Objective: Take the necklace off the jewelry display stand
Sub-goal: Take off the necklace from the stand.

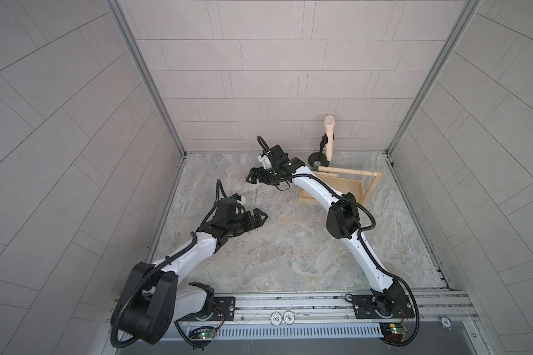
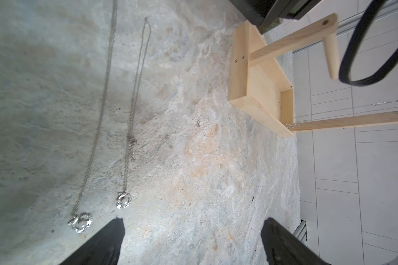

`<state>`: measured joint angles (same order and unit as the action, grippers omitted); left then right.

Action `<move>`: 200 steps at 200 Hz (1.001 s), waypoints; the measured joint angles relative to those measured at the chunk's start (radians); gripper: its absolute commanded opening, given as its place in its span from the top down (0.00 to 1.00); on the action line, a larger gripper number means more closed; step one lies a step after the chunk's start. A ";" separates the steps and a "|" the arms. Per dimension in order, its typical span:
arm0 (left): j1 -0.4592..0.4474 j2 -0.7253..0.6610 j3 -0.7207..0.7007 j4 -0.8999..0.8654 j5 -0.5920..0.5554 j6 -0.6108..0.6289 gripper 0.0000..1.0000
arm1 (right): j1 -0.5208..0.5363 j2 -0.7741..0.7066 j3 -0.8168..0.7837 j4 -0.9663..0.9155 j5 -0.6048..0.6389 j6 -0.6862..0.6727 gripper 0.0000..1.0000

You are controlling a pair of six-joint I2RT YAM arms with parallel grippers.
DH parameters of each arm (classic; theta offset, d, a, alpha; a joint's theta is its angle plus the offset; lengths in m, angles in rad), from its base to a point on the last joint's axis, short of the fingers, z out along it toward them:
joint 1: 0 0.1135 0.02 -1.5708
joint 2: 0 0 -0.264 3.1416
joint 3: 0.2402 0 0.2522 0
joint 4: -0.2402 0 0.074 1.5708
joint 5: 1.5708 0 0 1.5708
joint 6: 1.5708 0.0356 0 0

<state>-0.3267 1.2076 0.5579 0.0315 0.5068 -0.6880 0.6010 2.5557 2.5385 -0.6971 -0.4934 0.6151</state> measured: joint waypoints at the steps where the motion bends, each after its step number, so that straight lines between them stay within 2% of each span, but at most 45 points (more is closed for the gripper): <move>1: -0.001 -0.002 0.003 0.000 -0.001 0.001 0.00 | -0.001 -0.003 0.000 -0.002 0.000 -0.002 0.00; 36: -0.061 -0.027 0.099 -0.043 -0.027 0.034 0.00 | -0.028 -0.136 -0.031 -0.065 0.010 -0.060 0.00; 80: -0.197 -0.022 0.230 -0.072 -0.108 0.106 0.00 | -0.085 -0.429 -0.205 -0.108 0.077 -0.161 0.00; 103: -0.281 0.003 0.303 -0.080 -0.191 0.169 0.00 | -0.127 -0.622 -0.373 -0.101 0.145 -0.210 0.00; 135: -0.378 0.084 0.432 -0.105 -0.303 0.263 0.00 | -0.222 -0.900 -0.686 -0.016 0.222 -0.237 0.00; 157: -0.432 0.152 0.541 -0.142 -0.376 0.340 0.00 | -0.260 -1.059 -0.879 0.040 0.323 -0.259 0.00; 200: -0.498 0.314 0.782 -0.207 -0.506 0.486 0.00 | -0.290 -1.289 -1.108 0.076 0.470 -0.294 0.03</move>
<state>-0.8246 1.5211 1.3403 -0.1753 0.0006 -0.2016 0.3111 1.2667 1.4307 -0.6209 -0.0235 0.3206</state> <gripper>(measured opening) 0.996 0.984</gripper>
